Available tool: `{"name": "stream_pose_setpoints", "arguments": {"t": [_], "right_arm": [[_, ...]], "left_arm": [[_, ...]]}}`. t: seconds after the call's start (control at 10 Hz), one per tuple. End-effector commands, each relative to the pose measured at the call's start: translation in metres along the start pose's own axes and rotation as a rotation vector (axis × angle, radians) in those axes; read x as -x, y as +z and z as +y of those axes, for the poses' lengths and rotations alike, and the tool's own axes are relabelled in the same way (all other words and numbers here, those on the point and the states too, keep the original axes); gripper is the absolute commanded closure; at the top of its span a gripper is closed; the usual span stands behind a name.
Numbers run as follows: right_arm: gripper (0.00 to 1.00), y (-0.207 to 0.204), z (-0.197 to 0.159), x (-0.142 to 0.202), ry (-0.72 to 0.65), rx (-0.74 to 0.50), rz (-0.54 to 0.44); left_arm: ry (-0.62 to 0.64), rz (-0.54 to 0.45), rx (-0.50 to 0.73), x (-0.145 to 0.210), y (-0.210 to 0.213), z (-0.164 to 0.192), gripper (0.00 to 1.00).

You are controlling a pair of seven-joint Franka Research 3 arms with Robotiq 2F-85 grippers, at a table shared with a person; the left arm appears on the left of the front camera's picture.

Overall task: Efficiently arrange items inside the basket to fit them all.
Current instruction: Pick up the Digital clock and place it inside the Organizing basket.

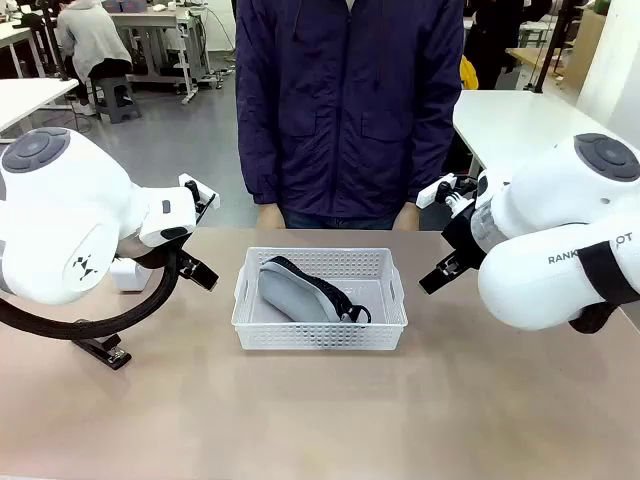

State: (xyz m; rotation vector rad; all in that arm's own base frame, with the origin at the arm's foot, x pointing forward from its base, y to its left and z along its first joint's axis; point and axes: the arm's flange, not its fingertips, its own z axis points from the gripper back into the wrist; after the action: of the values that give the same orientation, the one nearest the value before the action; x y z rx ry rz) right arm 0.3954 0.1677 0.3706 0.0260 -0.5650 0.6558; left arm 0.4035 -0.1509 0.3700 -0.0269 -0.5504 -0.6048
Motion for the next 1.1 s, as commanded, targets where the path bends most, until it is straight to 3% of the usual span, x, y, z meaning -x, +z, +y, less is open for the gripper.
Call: {"name": "stream_pose_setpoints", "arguments": {"t": [0.0,0.7,0.8,1.0], "right_arm": [[0.0,0.0,0.0,0.0,0.0,0.0,0.0],[0.0,0.0,0.0,0.0,0.001,0.0,0.0],[0.0,0.021,-0.007,0.001,0.002,-0.107,-0.065],[0.0,0.085,-0.042,0.016,-0.051,-0.312,-0.13]], "left_arm": [[0.0,0.0,0.0,0.0,0.0,0.0,0.0],[0.001,0.0,0.0,0.0,0.0,0.0,0.0],[0.012,0.013,0.086,0.003,0.026,0.017,0.0],[0.03,-0.073,0.203,0.022,0.104,0.054,0.0]]}}
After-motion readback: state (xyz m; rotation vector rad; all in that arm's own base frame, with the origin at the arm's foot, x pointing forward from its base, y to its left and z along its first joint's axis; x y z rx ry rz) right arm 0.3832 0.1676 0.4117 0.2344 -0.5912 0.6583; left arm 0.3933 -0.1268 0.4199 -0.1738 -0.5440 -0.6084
